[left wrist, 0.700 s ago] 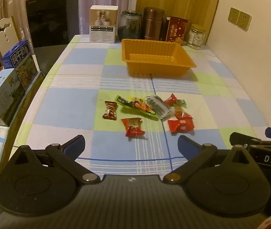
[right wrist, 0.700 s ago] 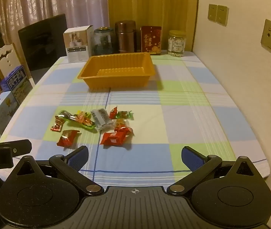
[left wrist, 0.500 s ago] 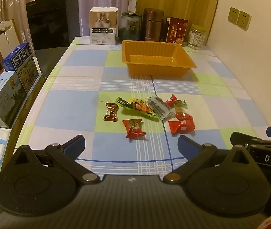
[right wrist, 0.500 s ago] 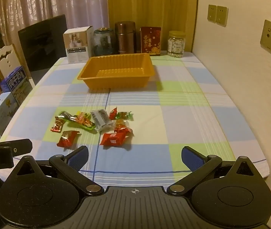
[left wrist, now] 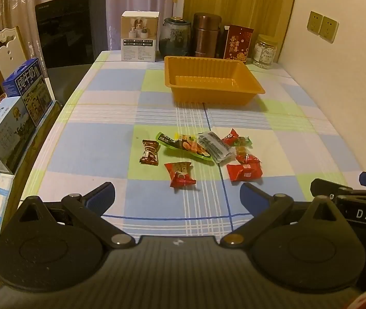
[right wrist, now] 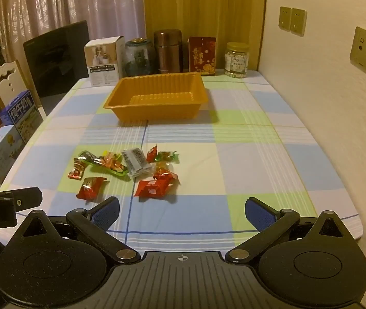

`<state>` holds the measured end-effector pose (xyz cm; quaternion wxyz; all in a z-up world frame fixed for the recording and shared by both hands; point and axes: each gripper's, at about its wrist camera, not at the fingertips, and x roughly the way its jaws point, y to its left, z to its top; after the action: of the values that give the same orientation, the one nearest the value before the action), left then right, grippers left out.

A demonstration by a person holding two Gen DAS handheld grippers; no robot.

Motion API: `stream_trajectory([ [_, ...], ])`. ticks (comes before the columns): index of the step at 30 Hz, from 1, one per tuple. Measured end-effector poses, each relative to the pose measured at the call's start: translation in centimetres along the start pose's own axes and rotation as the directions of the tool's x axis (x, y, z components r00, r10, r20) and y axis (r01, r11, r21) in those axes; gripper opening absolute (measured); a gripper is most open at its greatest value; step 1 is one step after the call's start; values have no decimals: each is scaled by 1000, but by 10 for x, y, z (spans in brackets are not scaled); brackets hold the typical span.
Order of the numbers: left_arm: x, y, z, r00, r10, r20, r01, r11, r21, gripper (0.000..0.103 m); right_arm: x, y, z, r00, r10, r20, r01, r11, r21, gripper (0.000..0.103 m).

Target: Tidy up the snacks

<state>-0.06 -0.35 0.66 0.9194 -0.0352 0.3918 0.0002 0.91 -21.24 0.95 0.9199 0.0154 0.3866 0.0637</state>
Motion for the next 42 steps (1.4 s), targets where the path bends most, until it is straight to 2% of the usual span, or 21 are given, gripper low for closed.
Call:
stream_trajectory([
  [42, -1, 0, 2, 1000, -7, -1, 7, 1000, -6, 103, 1, -1, -1, 1000, -4, 1, 4, 1000, -4, 103],
])
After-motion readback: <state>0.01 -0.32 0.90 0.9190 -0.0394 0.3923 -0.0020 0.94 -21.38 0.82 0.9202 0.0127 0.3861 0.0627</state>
